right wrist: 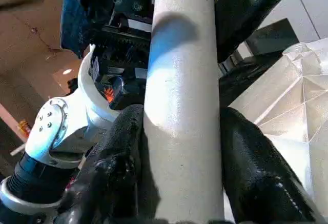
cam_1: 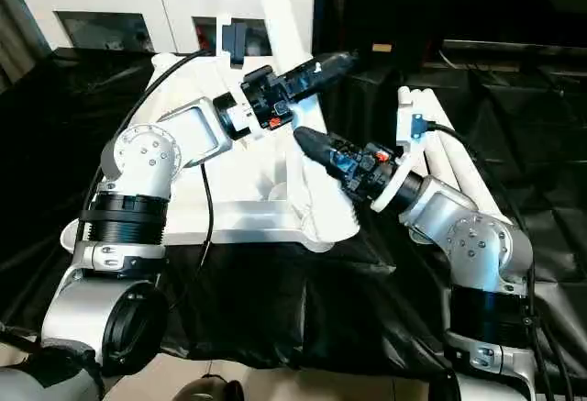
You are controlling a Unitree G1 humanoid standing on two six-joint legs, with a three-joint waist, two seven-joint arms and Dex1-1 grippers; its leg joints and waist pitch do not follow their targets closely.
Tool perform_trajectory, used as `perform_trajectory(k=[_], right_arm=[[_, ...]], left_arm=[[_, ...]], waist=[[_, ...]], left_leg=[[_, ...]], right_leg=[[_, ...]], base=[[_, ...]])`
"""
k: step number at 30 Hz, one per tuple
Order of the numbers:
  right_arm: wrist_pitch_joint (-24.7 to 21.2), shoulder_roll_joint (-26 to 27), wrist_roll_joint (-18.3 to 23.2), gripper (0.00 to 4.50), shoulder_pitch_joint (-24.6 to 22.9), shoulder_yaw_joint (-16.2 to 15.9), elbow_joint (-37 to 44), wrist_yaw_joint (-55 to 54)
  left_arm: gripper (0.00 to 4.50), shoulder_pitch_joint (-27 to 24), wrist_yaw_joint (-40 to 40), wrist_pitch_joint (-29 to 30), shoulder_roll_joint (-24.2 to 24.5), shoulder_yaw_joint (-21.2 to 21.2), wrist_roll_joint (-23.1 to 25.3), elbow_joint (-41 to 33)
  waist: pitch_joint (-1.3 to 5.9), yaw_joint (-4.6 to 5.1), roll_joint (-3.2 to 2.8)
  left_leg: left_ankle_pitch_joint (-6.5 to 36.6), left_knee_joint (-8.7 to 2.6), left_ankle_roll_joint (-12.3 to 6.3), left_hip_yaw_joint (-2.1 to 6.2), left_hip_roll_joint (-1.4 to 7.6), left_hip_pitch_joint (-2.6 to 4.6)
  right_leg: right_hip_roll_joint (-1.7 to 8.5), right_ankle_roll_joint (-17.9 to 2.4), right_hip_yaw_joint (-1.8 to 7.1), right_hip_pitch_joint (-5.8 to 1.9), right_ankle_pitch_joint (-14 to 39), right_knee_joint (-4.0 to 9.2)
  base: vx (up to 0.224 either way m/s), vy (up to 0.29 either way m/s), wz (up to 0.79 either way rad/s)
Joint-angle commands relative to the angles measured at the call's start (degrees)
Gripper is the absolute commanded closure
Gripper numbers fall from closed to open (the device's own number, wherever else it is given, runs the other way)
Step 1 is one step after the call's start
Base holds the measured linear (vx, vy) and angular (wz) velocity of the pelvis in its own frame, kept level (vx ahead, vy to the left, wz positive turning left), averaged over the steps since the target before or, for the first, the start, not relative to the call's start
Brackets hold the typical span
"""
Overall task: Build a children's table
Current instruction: Insert table leg to table base
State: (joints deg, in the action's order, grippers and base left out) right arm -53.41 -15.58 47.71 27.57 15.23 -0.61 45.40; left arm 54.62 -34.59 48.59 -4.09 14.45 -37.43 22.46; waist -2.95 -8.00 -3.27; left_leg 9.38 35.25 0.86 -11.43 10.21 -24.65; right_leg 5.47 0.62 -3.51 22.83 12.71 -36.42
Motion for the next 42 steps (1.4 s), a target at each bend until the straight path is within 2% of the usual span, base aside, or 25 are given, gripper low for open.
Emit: perform_trajectory(k=[1,4,5,12,23,25,26,29,30,34,37,42], right_arm=[[-0.20,-0.62,-0.03,2.70,-0.36,-0.44,1.13,-0.79],[0.19,-0.74,-0.34,2.70,-0.28,-0.65,0.87,-1.17],[0.27,-0.75,-0.40,2.70,-0.26,-0.67,0.85,-1.25],[0.81,-1.04,-0.64,2.70,-0.22,-0.88,0.65,-1.85],[2.28,-1.55,-2.18,2.70,0.01,-2.31,0.31,-2.51],[2.81,-1.48,-3.09,2.14,0.26,-2.92,0.17,-3.02],[3.57,-1.26,-5.18,2.00,0.82,-4.27,-0.03,-4.76],[4.21,-0.85,-7.02,1.81,1.21,-5.66,0.13,-6.35],[6.41,-0.27,-11.33,1.66,1.72,-8.53,0.42,-9.48],[9.15,0.82,-18.20,1.37,3.08,-13.71,-0.35,-15.19],[9.41,2.78,-21.13,1.29,4.67,-15.70,-2.32,-18.88],[8.80,3.84,-22.72,1.29,5.64,-17.69,-4.27,-19.87]], left_arm=[[0.77,0.95,1.09,-0.57,-0.13,0.82,-0.81,0.03],[1.06,1.38,2.40,-1.32,-0.07,1.34,-1.02,1.17],[1.06,1.49,2.74,-1.46,-0.10,1.54,-1.05,1.43],[1.63,2.06,4.34,-2.35,-0.26,2.53,-0.97,2.84],[2.39,2.34,6.82,-5.41,0.67,0.66,1.91,4.53],[2.54,2.33,7.80,-6.74,1.00,-0.53,3.83,4.38],[2.54,2.45,9.03,-8.38,1.47,-2.13,6.25,4.14],[2.58,2.67,10.43,-9.89,1.76,-3.30,8.26,3.99],[2.63,3.04,11.85,-11.47,2.14,-4.94,10.70,3.71],[2.67,3.47,14.45,-14.29,2.73,-7.85,14.83,3.31],[2.68,3.65,15.58,-15.44,2.78,-9.23,16.56,3.34],[2.68,3.63,15.91,-16.10,2.78,-10.01,17.78,3.31]], waist=[[4.51,0.29,0.83],[4.56,0.22,0.78],[4.56,0.19,0.59],[4.61,0.28,0.64],[4.69,0.23,0.66],[4.68,0.20,0.78],[4.68,0.21,0.74],[4.73,0.32,0.72],[4.68,0.36,0.68],[4.68,1.18,0.52],[4.81,1.51,0.27],[4.87,1.70,0.26]], left_leg=[[4.77,-3.77,-2.37,1.65,2.76,2.39],[4.68,-3.77,-2.29,1.69,2.79,2.42],[4.66,-3.75,-2.23,1.72,2.78,2.42],[5.05,-3.73,-2.02,1.70,2.76,2.46],[4.74,-3.65,-2.11,1.71,2.78,2.49],[4.51,-3.62,-2.30,1.72,2.78,2.40],[4.55,-3.66,-2.22,1.71,2.81,2.44],[4.20,-3.69,-1.82,1.86,2.85,2.45],[4.32,-3.69,-1.70,1.83,2.80,2.44],[4.67,-3.83,-0.40,1.91,2.71,2.42],[4.55,-3.75,-0.32,1.88,2.65,2.47],[4.23,-3.65,-0.99,1.83,2.63,2.44]], right_leg=[[3.45,-13.33,1.96,-2.69,-1.34,4.18],[3.46,-13.32,1.97,-2.76,-1.55,4.14],[3.45,-13.32,1.94,-2.74,-1.59,4.12],[3.41,-13.39,1.94,-2.80,-2.29,4.10],[3.47,-13.42,1.93,-2.82,-2.61,4.01],[3.48,-13.24,1.95,-2.86,-2.88,4.02],[3.43,-13.19,1.94,-2.83,-2.79,3.99],[3.44,-12.31,1.97,-2.90,-2.82,4.01],[3.39,-12.18,1.98,-2.83,-2.87,4.05],[3.21,-11.84,1.94,-2.76,-2.74,3.99],[3.20,-12.62,1.94,-2.78,-4.37,3.73],[3.21,-13.38,1.95,-2.90,-6.43,3.59]], base=[[0.000,0.000,0.00],[0.000,0.000,0.00],[0.000,0.000,0.00],[0.000,0.000,0.00],[0.000,0.000,0.00],[0.000,0.000,0.00],[0.000,0.000,0.00],[0.000,0.000,0.00],[0.000,0.000,0.00],[0.000,0.000,0.00],[0.000,0.000,0.00],[0.000,0.000,0.00]])
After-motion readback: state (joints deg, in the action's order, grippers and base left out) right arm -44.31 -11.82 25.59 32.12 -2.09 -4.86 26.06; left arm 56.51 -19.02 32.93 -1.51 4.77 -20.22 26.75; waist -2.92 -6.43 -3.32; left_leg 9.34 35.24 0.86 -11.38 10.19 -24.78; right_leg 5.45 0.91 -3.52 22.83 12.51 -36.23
